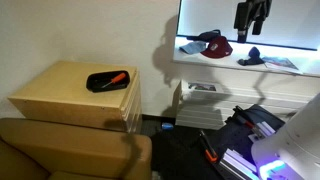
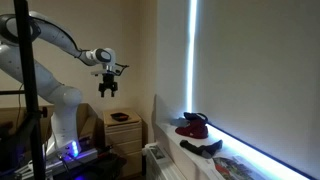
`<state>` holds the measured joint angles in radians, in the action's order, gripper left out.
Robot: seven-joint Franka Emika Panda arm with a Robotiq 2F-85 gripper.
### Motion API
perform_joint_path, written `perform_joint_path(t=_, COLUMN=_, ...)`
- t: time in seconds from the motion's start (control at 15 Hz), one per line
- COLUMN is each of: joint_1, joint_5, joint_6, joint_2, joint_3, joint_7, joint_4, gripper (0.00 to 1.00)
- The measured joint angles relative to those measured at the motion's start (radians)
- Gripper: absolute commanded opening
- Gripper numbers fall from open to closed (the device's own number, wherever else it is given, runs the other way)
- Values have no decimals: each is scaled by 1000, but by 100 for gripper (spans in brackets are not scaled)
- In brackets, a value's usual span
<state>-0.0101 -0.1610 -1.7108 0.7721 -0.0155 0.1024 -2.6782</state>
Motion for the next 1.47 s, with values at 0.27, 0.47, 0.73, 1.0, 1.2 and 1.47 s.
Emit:
perform_joint_path(t=0.27, joint_1=0, joint_5=0, joint_6=0, joint_2=0, joint_3=0, joint_7=0, joint_4=0, gripper=100)
perform_joint_path(t=0.47, joint_1=0, joint_5=1, joint_6=-8, joint_2=-8, joint_3=-1, joint_7=-14, joint_4=-2, gripper=100)
perform_joint_path(t=0.73, joint_1=1, joint_5=42, joint_6=-167, joint_2=-198, joint_3=2, joint_7=-140, joint_4=-61, gripper=100)
perform_joint_path(t=1.0, joint_1=18, joint_5=153, joint_6=-443, joint_2=-437, joint_3=36, joint_7=-274, joint_4=-82, gripper=100)
perform_joint_path(t=1.2, joint_1=43, joint_5=247, joint_6=-580, joint_2=-554, joint_3=59, joint_7=-344, joint_4=-47, gripper=100)
perform_joint_path(t=1.47, joint_1=59, joint_5=298, joint_6=-530, joint_2=-564, joint_3=64, joint_7=-317, joint_4=-14, gripper=100)
